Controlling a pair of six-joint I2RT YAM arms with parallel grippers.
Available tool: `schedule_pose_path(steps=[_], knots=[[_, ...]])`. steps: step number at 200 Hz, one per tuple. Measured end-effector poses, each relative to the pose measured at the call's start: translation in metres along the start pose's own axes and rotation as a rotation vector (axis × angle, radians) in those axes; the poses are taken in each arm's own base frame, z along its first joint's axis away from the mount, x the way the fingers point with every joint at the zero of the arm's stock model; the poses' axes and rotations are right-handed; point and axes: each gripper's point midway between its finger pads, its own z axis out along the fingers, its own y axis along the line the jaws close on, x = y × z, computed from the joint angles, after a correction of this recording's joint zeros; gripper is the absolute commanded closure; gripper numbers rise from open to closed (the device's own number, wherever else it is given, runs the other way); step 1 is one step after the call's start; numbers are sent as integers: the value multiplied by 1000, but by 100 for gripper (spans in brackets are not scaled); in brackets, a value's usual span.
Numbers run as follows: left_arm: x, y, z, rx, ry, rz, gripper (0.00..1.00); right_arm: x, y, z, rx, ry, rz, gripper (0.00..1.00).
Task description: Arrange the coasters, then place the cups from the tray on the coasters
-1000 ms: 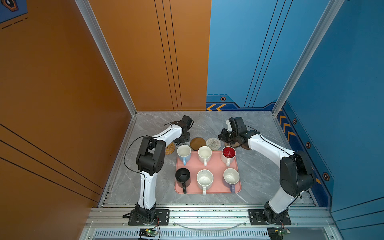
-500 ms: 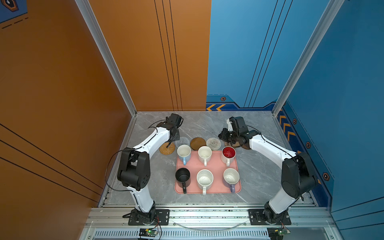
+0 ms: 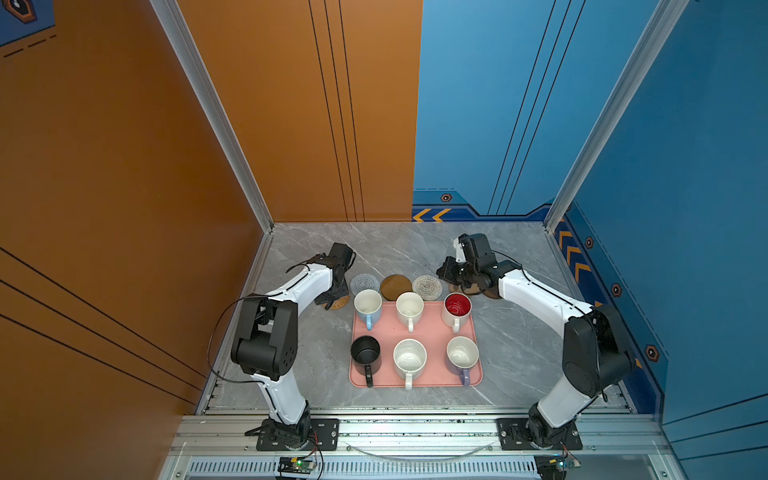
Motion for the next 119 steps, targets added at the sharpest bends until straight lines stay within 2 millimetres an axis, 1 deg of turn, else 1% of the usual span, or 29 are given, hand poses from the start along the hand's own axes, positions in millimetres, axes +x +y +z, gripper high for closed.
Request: schedule_pose_path(steps=[39, 119], knots=[[5, -3, 17, -19, 26, -10, 100, 0, 0, 0, 0, 0, 0, 100], [0, -10, 42, 11, 40, -64, 100, 0, 0, 0, 0, 0, 0, 100]])
